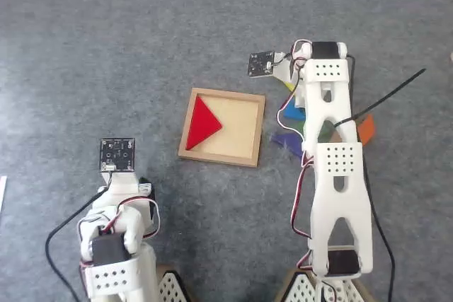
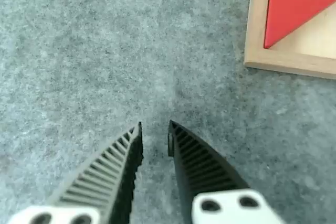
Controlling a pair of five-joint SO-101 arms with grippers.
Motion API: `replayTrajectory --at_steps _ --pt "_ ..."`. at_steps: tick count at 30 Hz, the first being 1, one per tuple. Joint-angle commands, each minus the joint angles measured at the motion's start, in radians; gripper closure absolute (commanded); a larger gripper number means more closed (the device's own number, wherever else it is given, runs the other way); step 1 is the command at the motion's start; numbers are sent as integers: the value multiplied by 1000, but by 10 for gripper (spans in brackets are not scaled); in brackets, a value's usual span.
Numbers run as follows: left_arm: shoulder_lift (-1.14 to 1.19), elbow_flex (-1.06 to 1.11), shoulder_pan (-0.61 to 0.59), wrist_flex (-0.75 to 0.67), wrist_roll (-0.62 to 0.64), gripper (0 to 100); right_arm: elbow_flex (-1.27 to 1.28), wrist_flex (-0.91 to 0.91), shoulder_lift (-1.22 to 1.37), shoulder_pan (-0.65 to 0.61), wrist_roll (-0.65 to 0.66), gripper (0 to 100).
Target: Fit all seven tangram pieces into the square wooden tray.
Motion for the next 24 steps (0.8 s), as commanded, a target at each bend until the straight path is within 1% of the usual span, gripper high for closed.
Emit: replayTrajectory --at_steps 1,9,11,14,16,21,24 --pt "-18 -12 3 3 0 919 -28 -18 2 -2 -12 537" --pt "-18 -12 3 3 0 919 -25 -5 47 2 -9 540" --pt "-18 -12 3 3 0 919 -25 4 51 5 -5 572" --pt "-18 -12 3 3 0 919 -25 45 53 7 35 664" --pt "-18 -12 3 3 0 919 -25 58 53 7 40 699" --pt "-18 -12 3 3 0 919 -23 70 53 7 43 699" --pt "-18 -12 3 3 0 919 -23 99 53 5 68 701"
